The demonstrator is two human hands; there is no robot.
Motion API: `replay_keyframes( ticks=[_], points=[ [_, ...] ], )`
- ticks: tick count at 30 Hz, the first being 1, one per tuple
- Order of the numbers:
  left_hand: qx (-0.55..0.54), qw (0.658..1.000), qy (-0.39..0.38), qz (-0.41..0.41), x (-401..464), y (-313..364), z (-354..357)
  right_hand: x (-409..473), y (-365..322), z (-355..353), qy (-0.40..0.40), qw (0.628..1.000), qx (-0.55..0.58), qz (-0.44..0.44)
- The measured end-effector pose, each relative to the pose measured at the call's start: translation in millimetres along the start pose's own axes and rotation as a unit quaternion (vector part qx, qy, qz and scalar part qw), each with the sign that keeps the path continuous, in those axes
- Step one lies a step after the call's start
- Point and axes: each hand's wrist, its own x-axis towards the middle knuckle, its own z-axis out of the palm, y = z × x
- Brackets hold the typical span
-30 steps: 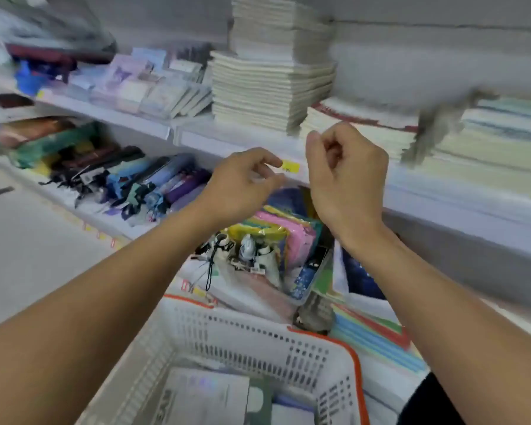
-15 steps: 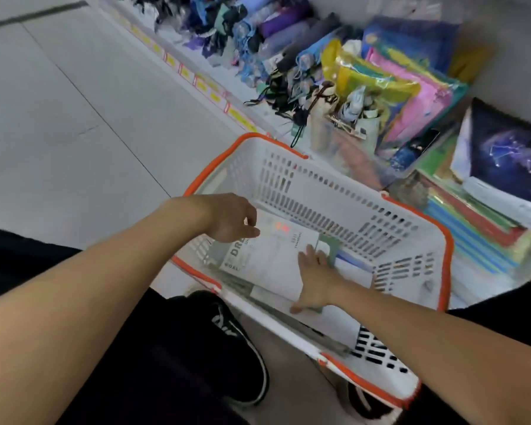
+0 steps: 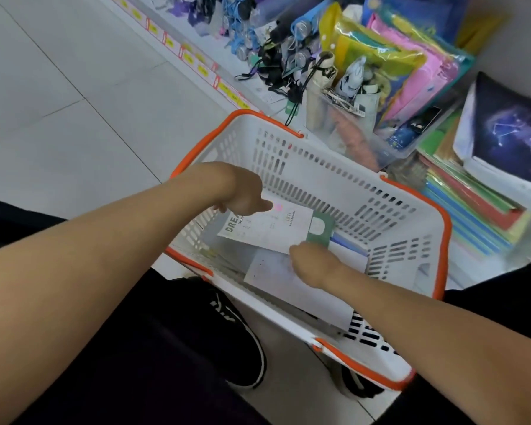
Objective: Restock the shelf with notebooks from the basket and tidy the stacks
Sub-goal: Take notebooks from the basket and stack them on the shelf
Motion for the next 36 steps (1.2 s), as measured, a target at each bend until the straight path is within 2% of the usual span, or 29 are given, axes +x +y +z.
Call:
replay_keyframes(
  ticks=[2,4,6,7,9,10,12,13,14,15,16,17,18,19,20,22,25,33,36],
  points=[
    [-0.140,0.988,-0.039,-0.057,-5.1,-1.9,-2.1,1.9,12.3,-25.0,0.006,0.998,0.052,0.016],
    [-0.272,0.958,-0.045,-0.077,-10.8,1.7,-2.2,-0.4,24.3,-66.4,0.041,0.990,0.127,0.043],
    [-0.431,0.900,-0.027,-0.059,-10.4,11.6,2.5,-13.3,28.8,-113.1,0.105,0.971,0.206,0.054],
    [-0.525,0.850,-0.012,-0.040,-10.5,19.3,5.0,-22.1,25.6,-131.9,0.137,0.964,0.226,0.041],
    [-0.713,0.700,0.034,-0.012,-4.0,33.2,9.2,-40.8,6.8,-161.8,0.161,0.954,0.253,-0.029],
    [-0.773,0.631,0.057,-0.002,-1.2,38.6,10.3,-49.2,-6.1,-173.6,0.145,0.948,0.275,-0.068],
    [-0.837,0.537,0.105,-0.020,1.9,41.9,14.4,-58.7,-20.5,-185.5,0.073,0.925,0.353,-0.122],
    [-0.855,0.501,0.127,-0.042,2.6,40.7,16.6,-58.4,-16.8,-186.8,0.023,0.904,0.407,-0.127],
    [-0.862,0.479,0.155,-0.060,1.9,37.7,19.5,-55.8,-7.5,-184.3,-0.027,0.878,0.467,-0.106],
    [-0.854,0.482,0.181,-0.074,1.8,34.0,22.3,-48.3,7.8,-173.3,-0.056,0.856,0.510,-0.063],
    [-0.838,0.502,0.197,-0.079,0.6,30.7,24.3,-39.6,24.3,-157.5,-0.058,0.858,0.510,-0.010],
    [-0.823,0.524,0.206,-0.079,0.6,27.7,25.8,-30.5,40.6,-138.4,-0.048,0.892,0.447,0.044],
    [-0.811,0.540,0.211,-0.083,0.3,24.7,26.6,-23.9,51.9,-115.0,-0.049,0.938,0.331,0.088],
    [-0.802,0.549,0.216,-0.089,0.1,21.9,26.5,-17.1,58.2,-88.5,-0.057,0.964,0.234,0.114],
    [-0.797,0.553,0.223,-0.095,-0.8,19.1,25.8,-12.9,59.6,-63.9,-0.059,0.971,0.190,0.133],
    [-0.799,0.545,0.232,-0.109,-5.1,15.1,24.1,-8.2,52.7,-21.0,-0.048,0.970,0.180,0.159],
    [-0.796,0.540,0.248,-0.115,-10.4,14.5,23.5,-1.8,40.8,11.6,-0.009,0.981,0.078,0.175],
    [-0.779,0.561,0.260,-0.104,-6.8,20.5,17.8,-5.2,58.6,14.5,0.024,0.966,0.103,0.235],
    [-0.772,0.566,0.271,-0.102,-7.5,23.4,17.1,-12.4,60.9,-11.5,-0.030,0.971,0.151,0.184]
  ],
)
